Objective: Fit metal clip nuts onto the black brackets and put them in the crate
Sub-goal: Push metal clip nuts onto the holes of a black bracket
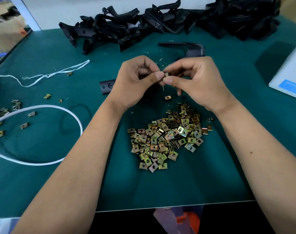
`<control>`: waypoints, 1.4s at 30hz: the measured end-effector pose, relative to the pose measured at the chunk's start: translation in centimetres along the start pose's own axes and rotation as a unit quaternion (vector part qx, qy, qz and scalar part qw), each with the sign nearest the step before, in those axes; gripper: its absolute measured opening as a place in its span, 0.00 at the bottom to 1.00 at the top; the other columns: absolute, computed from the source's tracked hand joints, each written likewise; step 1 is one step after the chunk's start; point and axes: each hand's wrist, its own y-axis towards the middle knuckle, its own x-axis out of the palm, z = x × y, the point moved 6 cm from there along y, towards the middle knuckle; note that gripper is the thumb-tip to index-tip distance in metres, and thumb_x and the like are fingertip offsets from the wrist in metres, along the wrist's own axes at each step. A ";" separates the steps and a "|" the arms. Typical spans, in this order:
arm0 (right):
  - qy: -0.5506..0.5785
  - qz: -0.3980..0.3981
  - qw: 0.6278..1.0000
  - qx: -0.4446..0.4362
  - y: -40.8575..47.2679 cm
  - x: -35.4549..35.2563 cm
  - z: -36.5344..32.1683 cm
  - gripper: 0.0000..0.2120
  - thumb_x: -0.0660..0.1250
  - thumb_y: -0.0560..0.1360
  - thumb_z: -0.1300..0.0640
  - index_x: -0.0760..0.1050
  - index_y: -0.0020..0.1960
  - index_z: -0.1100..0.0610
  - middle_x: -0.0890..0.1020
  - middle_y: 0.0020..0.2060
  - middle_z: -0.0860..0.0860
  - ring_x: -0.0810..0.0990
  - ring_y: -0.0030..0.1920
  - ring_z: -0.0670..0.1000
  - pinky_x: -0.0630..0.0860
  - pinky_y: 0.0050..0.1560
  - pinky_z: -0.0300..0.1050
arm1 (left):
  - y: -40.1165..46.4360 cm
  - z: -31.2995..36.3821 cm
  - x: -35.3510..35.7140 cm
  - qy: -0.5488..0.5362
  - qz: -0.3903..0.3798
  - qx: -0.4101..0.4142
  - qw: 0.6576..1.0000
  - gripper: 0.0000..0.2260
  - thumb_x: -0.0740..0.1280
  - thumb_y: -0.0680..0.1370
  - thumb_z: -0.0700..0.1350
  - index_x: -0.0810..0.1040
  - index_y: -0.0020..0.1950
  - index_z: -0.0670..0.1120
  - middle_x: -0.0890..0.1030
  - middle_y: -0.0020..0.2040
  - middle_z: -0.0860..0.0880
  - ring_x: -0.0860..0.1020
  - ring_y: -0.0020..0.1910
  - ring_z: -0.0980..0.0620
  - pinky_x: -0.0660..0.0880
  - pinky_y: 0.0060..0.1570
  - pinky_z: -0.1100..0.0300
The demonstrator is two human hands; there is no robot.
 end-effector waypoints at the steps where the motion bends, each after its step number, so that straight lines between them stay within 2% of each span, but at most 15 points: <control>1: -0.004 -0.006 1.000 -0.003 0.0 0.0 -0.1 0.08 0.77 0.75 0.61 0.84 0.53 0.61 0.88 0.42 0.54 0.86 0.40 0.58 0.79 0.31 0.45 | 0.0 -0.1 0.1 0.000 -0.007 -0.001 1.000 0.05 0.72 0.80 0.38 0.78 0.50 0.37 0.87 0.41 0.43 0.85 0.41 0.50 0.78 0.46 0.61; 4: -0.001 0.000 1.000 -0.005 0.1 0.0 -0.2 0.06 0.77 0.74 0.62 0.85 0.50 0.61 0.87 0.39 0.55 0.82 0.34 0.51 0.79 0.31 0.43 | 0.0 -0.2 0.1 -0.025 -0.013 -0.009 1.000 0.05 0.72 0.79 0.38 0.78 0.50 0.38 0.87 0.41 0.43 0.85 0.41 0.48 0.78 0.46 0.60; 10: 0.016 0.024 0.999 -0.021 0.1 0.0 -0.5 0.07 0.77 0.74 0.61 0.84 0.49 0.63 0.86 0.38 0.57 0.82 0.33 0.51 0.79 0.30 0.43 | 0.1 -0.3 -0.1 -0.119 0.001 -0.057 0.991 0.04 0.71 0.79 0.35 0.78 0.49 0.41 0.86 0.37 0.45 0.84 0.36 0.53 0.75 0.38 0.68; 13: 0.070 -0.011 0.997 0.002 0.1 0.3 -0.4 0.03 0.76 0.75 0.63 0.84 0.49 0.61 0.85 0.37 0.57 0.80 0.33 0.49 0.78 0.30 0.41 | 0.1 -0.2 0.0 -0.137 -0.028 -0.070 0.988 0.04 0.71 0.78 0.36 0.77 0.50 0.41 0.86 0.36 0.46 0.84 0.35 0.54 0.76 0.38 0.67; 16: 0.107 -0.063 0.992 0.036 -0.1 0.4 -0.2 0.02 0.74 0.75 0.64 0.83 0.48 0.61 0.83 0.35 0.55 0.79 0.33 0.49 0.77 0.31 0.39 | -0.2 0.1 0.2 -0.154 -0.082 -0.075 0.982 0.08 0.72 0.74 0.39 0.77 0.50 0.41 0.86 0.36 0.47 0.84 0.36 0.54 0.77 0.43 0.66; 18: 0.144 -0.032 0.987 0.059 -0.1 -1.0 0.1 0.02 0.72 0.76 0.65 0.82 0.48 0.61 0.84 0.34 0.52 0.79 0.34 0.47 0.76 0.31 0.37 | -0.4 0.1 -0.5 -0.161 -0.085 -0.073 0.980 0.08 0.72 0.73 0.41 0.77 0.50 0.41 0.86 0.36 0.47 0.84 0.36 0.54 0.78 0.46 0.64; 20: 0.178 0.049 0.980 0.076 0.0 -2.9 0.7 0.03 0.72 0.77 0.66 0.83 0.49 0.60 0.84 0.35 0.51 0.79 0.35 0.47 0.76 0.33 0.37 | -0.4 0.1 -1.1 -0.153 -0.069 -0.059 0.984 0.09 0.73 0.73 0.42 0.78 0.49 0.41 0.86 0.36 0.48 0.83 0.36 0.53 0.78 0.47 0.63; 22: 0.178 0.103 0.975 0.085 -0.1 -3.6 1.2 0.05 0.71 0.77 0.68 0.83 0.50 0.59 0.84 0.37 0.52 0.80 0.36 0.47 0.76 0.35 0.38 | -0.5 0.4 -0.9 -0.096 -0.068 -0.037 0.992 0.10 0.76 0.72 0.41 0.79 0.48 0.40 0.86 0.37 0.48 0.84 0.37 0.54 0.78 0.45 0.63; 26: 0.165 0.104 0.975 0.110 0.0 -2.2 2.0 0.07 0.69 0.79 0.68 0.83 0.53 0.61 0.87 0.40 0.54 0.82 0.38 0.48 0.77 0.35 0.38 | -0.5 0.5 0.8 0.033 -0.098 0.002 0.995 0.14 0.78 0.73 0.47 0.84 0.48 0.36 0.86 0.41 0.44 0.80 0.38 0.55 0.75 0.41 0.63; 29: 0.175 0.103 0.971 0.123 0.1 -2.3 2.2 0.07 0.68 0.80 0.68 0.83 0.53 0.62 0.87 0.40 0.55 0.83 0.37 0.48 0.78 0.34 0.38 | -0.2 0.2 -0.3 0.079 -0.007 0.019 0.997 0.13 0.74 0.78 0.52 0.85 0.46 0.41 0.85 0.42 0.44 0.79 0.40 0.54 0.73 0.41 0.58; 31: 0.177 0.103 0.970 0.133 0.0 -2.4 2.3 0.06 0.68 0.80 0.67 0.84 0.53 0.62 0.87 0.41 0.56 0.83 0.37 0.49 0.78 0.34 0.38 | -0.3 0.0 -1.6 0.165 0.077 0.028 0.983 0.12 0.70 0.80 0.55 0.84 0.48 0.46 0.84 0.43 0.53 0.78 0.44 0.56 0.73 0.44 0.60; 32: 0.176 0.102 0.969 0.139 0.0 -2.3 2.4 0.06 0.68 0.80 0.67 0.84 0.53 0.62 0.87 0.41 0.57 0.83 0.38 0.49 0.78 0.34 0.38 | -0.3 -0.1 -1.9 0.224 0.086 0.033 0.970 0.12 0.68 0.80 0.56 0.84 0.51 0.48 0.84 0.47 0.56 0.78 0.49 0.55 0.73 0.48 0.60; 34: 0.176 0.100 0.967 0.152 0.0 -2.2 2.5 0.06 0.68 0.80 0.67 0.84 0.53 0.63 0.87 0.41 0.57 0.83 0.38 0.50 0.78 0.34 0.38 | -0.3 -0.9 -1.6 0.298 0.031 0.026 0.954 0.16 0.66 0.81 0.58 0.83 0.60 0.48 0.83 0.55 0.54 0.77 0.59 0.52 0.72 0.60 0.57; 37: 0.185 0.094 0.964 0.167 -0.1 -2.2 2.5 0.06 0.68 0.80 0.66 0.83 0.53 0.62 0.86 0.40 0.57 0.82 0.36 0.49 0.77 0.32 0.38 | -0.2 -1.7 -0.4 0.332 -0.066 -0.002 0.941 0.22 0.64 0.80 0.60 0.81 0.64 0.45 0.83 0.55 0.49 0.78 0.58 0.46 0.72 0.63 0.46; 42: 0.201 0.093 0.960 0.173 -0.2 -1.8 2.3 0.06 0.68 0.79 0.68 0.84 0.52 0.63 0.86 0.39 0.58 0.82 0.36 0.49 0.78 0.36 0.38 | -0.2 -1.2 -0.5 0.378 -0.038 -0.036 0.924 0.23 0.58 0.79 0.62 0.79 0.66 0.50 0.78 0.55 0.47 0.75 0.58 0.42 0.71 0.62 0.43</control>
